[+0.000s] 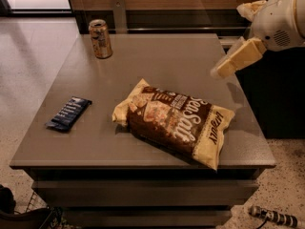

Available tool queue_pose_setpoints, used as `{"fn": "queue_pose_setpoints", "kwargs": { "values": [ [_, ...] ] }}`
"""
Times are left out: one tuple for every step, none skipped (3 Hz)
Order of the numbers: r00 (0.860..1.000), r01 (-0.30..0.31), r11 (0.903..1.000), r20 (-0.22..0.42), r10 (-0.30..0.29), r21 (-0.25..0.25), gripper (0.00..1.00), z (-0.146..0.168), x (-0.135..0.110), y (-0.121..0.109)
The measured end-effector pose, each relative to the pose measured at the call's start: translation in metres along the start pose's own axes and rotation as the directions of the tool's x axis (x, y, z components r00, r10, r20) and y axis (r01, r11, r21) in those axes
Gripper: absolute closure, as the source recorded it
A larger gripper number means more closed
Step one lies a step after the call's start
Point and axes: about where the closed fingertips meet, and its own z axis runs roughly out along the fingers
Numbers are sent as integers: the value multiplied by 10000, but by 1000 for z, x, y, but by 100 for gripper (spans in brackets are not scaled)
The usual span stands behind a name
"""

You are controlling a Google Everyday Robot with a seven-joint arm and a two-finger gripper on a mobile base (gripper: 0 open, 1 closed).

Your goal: Knock orange can over

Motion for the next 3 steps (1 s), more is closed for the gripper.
{"fn": "queue_pose_setpoints", "kwargs": {
  "values": [
    [9712,-676,9962,2325,531,550,0,29,-38,-34],
    [9372,-1391,9856,3343,997,960,0,49,-69,-46],
    [9282,-1674,9770,3552,1110,1323,0,51,-74,-56]
  ]
}}
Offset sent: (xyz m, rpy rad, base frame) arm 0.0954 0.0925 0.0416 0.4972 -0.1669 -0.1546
